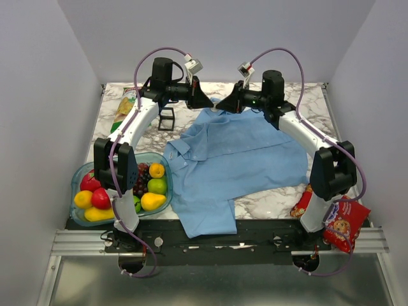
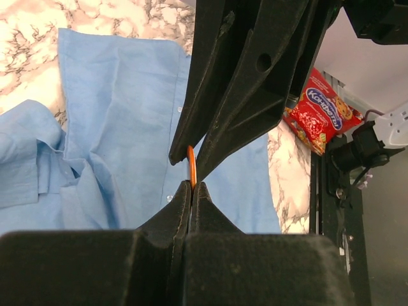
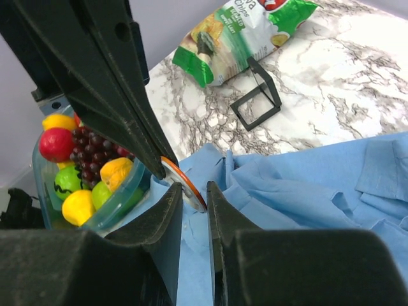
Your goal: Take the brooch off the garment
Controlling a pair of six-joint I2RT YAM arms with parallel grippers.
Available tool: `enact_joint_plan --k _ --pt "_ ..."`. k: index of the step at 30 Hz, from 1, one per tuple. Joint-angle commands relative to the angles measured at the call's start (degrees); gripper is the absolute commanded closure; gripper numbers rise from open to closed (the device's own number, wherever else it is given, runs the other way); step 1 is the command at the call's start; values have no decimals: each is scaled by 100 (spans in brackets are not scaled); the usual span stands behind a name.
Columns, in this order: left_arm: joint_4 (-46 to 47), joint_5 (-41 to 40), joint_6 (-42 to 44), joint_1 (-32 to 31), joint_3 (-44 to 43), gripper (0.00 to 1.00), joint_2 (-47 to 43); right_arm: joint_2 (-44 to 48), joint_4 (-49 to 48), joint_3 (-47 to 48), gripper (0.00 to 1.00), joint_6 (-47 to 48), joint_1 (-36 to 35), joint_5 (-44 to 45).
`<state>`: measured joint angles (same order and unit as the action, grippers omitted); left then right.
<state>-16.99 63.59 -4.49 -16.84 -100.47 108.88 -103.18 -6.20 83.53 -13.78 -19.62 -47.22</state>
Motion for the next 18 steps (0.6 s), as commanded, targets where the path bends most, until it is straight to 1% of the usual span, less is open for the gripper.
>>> enact_joint_plan --k 1,8,11,14,18 --pt "-401 698 -87 -197 -140 100 -51 -211 -268 287 73 -397 55 1461" --pt "-419 646 -61 -197 -158 100 -42 -265 -373 428 73 -775 19 1418" --pt "-533 567 71 -197 -184 100 -51 -186 -426 480 72 -784 28 1286" --pt "-612 514 106 -188 -175 100 -34 -28 -452 480 71 -766 72 1145" --pt "-665 470 168 -162 -184 100 -33 253 -698 305 68 -986 212 672"
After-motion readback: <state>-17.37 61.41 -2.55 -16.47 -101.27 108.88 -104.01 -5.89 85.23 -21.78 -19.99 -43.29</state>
